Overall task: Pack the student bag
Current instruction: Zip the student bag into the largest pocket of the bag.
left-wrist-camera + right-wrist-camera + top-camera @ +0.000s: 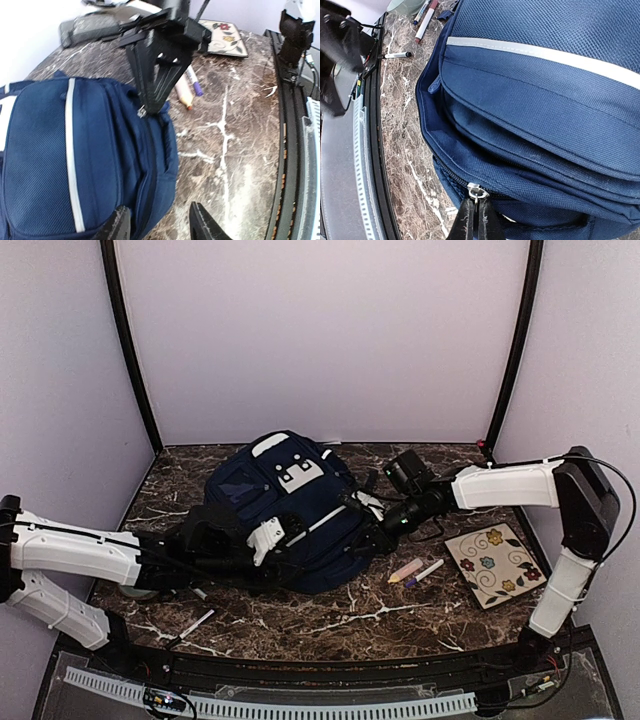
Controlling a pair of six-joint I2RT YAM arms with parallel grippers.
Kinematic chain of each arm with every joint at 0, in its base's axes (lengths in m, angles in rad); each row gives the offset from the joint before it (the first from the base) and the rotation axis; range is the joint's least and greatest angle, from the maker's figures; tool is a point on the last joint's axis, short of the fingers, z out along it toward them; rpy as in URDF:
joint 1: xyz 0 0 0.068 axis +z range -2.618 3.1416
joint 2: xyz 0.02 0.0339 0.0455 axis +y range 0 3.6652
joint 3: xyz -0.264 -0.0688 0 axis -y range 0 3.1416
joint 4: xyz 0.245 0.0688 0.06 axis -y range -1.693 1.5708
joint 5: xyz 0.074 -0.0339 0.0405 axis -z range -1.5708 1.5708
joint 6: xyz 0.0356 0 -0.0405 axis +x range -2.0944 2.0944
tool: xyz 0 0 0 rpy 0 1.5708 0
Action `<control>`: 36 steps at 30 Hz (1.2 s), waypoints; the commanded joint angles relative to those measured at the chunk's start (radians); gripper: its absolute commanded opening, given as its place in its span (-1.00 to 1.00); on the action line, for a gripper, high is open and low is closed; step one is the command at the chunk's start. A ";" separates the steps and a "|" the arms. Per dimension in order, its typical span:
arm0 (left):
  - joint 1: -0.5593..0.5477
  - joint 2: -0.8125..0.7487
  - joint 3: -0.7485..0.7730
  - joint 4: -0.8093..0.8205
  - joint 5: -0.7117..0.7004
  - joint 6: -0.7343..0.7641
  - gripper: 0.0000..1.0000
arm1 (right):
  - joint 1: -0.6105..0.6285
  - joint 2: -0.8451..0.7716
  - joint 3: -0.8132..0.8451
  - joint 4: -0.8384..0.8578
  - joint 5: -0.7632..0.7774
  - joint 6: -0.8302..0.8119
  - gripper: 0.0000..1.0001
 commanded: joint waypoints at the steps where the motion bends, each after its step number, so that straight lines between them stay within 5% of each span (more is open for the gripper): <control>1: -0.007 0.070 0.055 0.045 0.089 0.020 -0.13 | 0.007 -0.012 0.026 0.011 -0.045 0.009 -1.00; 11: -0.006 0.343 0.224 0.111 0.050 0.069 -0.13 | 0.007 -0.024 0.014 0.019 -0.081 0.002 -1.00; 18: -0.006 0.453 0.282 0.126 0.040 0.059 -0.34 | 0.007 -0.035 0.002 0.014 -0.090 -0.004 -1.00; 27: -0.006 0.475 0.299 0.095 0.038 0.069 -1.00 | -0.010 -0.050 -0.036 -0.017 -0.039 -0.047 -1.00; 36: -0.006 0.395 0.246 0.064 0.053 0.067 -1.00 | -0.167 -0.007 -0.050 0.023 0.200 0.020 -1.00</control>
